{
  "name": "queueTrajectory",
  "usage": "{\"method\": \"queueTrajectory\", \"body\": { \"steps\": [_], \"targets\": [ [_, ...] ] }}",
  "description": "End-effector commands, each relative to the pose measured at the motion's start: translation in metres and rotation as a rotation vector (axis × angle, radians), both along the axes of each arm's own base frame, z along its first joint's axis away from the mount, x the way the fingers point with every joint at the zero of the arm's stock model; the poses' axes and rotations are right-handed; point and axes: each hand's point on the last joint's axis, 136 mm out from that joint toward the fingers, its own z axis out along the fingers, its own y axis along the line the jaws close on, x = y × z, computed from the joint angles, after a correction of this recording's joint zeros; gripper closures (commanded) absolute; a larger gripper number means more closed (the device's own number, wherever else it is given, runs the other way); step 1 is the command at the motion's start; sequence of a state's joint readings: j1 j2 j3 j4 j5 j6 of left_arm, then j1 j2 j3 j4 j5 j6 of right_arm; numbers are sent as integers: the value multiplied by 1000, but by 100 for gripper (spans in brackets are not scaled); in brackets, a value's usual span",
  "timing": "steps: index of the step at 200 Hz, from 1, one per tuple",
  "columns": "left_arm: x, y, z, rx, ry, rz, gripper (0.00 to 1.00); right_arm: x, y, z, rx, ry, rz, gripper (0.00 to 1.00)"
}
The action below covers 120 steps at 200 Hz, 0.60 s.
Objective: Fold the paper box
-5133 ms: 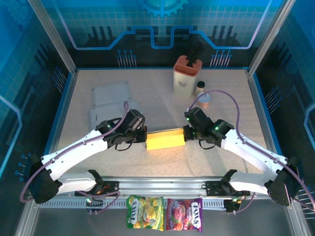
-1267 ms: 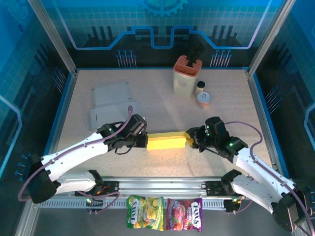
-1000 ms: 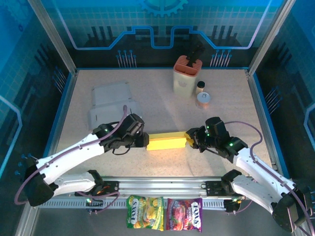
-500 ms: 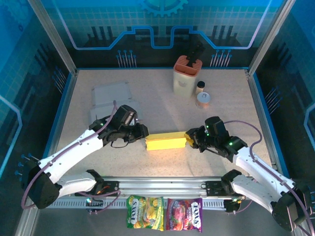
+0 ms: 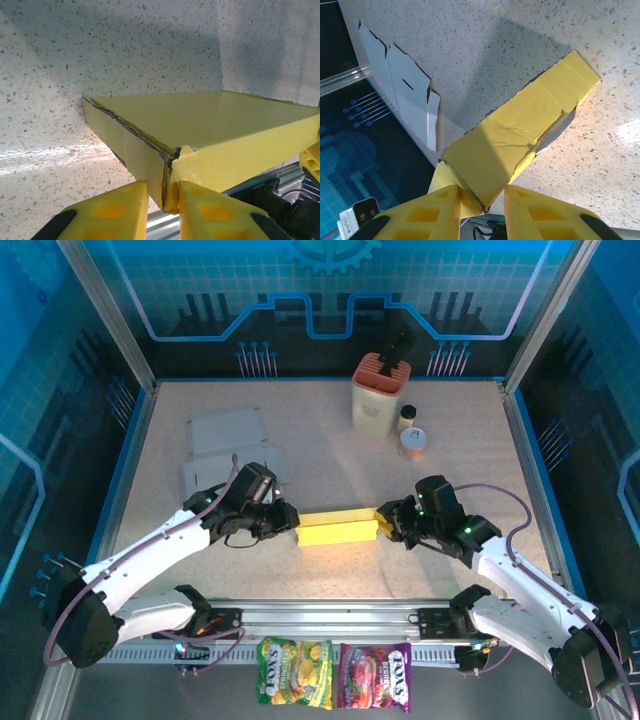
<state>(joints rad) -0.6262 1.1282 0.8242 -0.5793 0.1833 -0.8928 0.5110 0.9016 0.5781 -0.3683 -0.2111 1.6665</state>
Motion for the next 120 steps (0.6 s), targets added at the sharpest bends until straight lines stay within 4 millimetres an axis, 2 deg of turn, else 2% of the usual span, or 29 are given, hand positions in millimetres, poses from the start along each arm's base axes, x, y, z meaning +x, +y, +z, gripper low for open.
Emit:
{"method": "queueTrajectory", "body": {
  "steps": [1,34,69,120],
  "targets": [
    [-15,13,-22,39,70,17,79,-25,-23,-39,-123,159,-25,71],
    [-25,21,-38,68,97,5,83,-32,-26,-45,-135,200,-26,71],
    [-30,22,-48,90,109,-28,87,-50,-32,-60,-174,313,-23,71],
    [-24,11,-39,72,48,-86,90,-48,-35,-51,-198,298,-14,73]
  ]
}}
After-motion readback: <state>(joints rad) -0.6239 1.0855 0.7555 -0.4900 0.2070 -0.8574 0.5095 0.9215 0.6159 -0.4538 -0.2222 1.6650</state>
